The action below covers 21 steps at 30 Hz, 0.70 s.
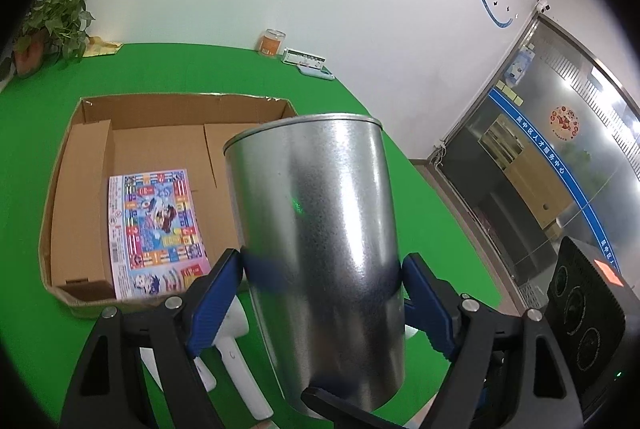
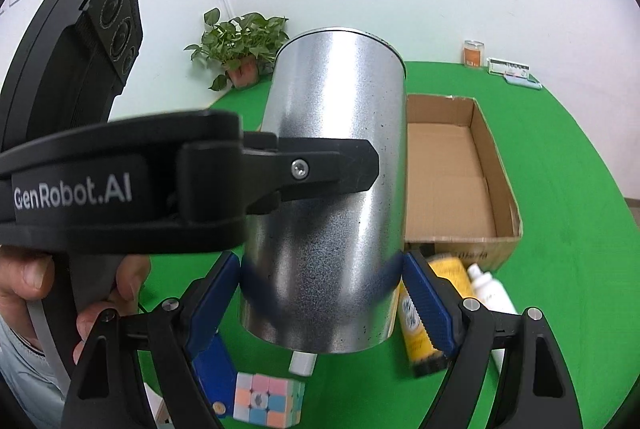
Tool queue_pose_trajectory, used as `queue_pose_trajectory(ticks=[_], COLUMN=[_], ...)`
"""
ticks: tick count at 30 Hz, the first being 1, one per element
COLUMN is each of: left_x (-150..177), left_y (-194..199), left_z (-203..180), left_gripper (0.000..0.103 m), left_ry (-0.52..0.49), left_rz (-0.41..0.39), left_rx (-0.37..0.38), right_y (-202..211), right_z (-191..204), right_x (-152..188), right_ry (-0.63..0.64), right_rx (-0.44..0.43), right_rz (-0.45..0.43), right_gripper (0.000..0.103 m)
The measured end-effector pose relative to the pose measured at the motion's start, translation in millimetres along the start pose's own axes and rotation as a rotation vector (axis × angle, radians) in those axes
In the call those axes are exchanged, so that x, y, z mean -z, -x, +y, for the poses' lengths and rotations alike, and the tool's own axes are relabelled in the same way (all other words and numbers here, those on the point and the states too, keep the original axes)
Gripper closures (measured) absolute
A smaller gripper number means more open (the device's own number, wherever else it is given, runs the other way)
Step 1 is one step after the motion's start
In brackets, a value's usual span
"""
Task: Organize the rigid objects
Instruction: 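Carry the silver cylinder into the box beside the game box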
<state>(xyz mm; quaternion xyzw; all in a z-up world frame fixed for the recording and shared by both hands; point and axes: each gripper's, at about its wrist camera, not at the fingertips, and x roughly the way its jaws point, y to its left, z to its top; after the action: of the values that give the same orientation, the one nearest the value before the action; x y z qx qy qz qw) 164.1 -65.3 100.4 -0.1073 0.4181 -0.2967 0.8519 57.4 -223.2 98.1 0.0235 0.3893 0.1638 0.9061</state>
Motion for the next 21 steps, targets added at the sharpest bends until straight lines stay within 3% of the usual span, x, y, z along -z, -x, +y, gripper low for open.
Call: queue_pose_trajectory(ticks=[8, 21], left_x=[-36.1, -79.9], left_y=[-25.4, -95.0], left_z=[23.2, 66.7], left_gripper=[0.022, 0.022], left_ry=[0.057, 0.155], left_rz=[0.030, 0.146], left_rx=[0.020, 0.018], right_y=[-28.4, -100.7], right_z=[-16.5, -55.0], right_x=[-40.3, -92.0], right_ry=[0.016, -0.016], right_rx=[0.007, -0.019], right_rz=[0.025, 0.170], right_gripper=[0.022, 0.022])
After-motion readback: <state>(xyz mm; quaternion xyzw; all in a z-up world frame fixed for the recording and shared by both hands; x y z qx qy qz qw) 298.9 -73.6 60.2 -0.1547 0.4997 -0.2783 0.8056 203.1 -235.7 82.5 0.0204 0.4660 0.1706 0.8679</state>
